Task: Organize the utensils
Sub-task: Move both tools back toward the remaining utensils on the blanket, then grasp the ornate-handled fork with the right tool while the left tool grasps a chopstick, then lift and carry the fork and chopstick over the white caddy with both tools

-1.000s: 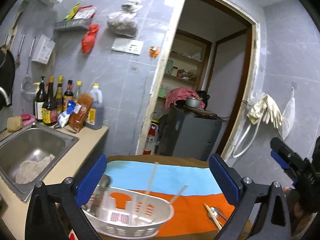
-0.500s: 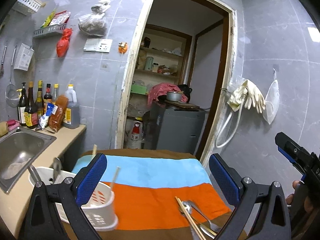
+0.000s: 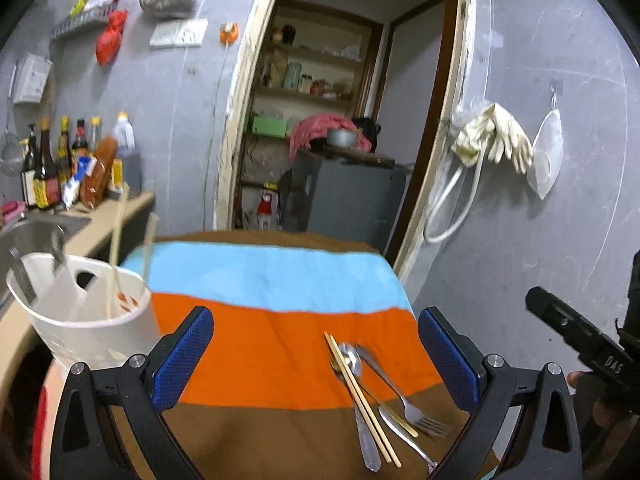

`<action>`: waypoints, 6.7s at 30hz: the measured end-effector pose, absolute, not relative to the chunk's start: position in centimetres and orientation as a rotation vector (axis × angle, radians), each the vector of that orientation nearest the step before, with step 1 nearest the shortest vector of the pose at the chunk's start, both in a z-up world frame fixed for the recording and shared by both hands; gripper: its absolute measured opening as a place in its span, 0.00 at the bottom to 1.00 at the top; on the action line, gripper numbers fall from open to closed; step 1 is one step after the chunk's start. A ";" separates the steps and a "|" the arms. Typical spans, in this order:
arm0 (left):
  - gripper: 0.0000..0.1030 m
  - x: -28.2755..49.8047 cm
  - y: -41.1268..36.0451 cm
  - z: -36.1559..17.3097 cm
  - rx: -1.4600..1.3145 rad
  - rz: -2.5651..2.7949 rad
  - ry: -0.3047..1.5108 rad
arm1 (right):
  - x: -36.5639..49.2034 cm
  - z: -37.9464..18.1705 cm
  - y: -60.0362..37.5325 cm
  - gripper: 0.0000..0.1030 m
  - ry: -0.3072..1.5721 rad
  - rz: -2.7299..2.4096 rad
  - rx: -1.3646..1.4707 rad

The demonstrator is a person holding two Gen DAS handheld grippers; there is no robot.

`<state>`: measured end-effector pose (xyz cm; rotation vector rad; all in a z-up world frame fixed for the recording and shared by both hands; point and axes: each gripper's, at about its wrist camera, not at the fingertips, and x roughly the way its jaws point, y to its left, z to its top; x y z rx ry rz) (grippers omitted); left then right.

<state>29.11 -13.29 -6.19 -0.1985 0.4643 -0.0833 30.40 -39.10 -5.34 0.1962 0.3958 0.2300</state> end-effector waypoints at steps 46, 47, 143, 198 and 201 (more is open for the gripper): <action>0.08 40.8 -16.1 -19.7 -0.438 -0.380 0.973 | 41.2 -21.0 -35.1 0.23 0.866 0.586 0.130; 0.08 40.8 -16.0 -19.6 -0.445 -0.381 0.973 | 41.3 -21.1 -34.9 0.23 0.872 0.587 0.126; 0.05 29.5 -9.6 -8.7 -0.378 -0.445 0.718 | 28.5 -12.0 -35.4 0.02 0.632 0.240 0.285; 0.05 32.7 16.1 -6.4 -0.563 0.059 0.243 | 35.6 -2.9 -9.8 0.02 0.338 0.626 0.119; 0.05 32.4 15.9 -6.9 -0.552 0.074 0.243 | 35.6 -3.5 -9.4 0.02 0.353 0.633 0.104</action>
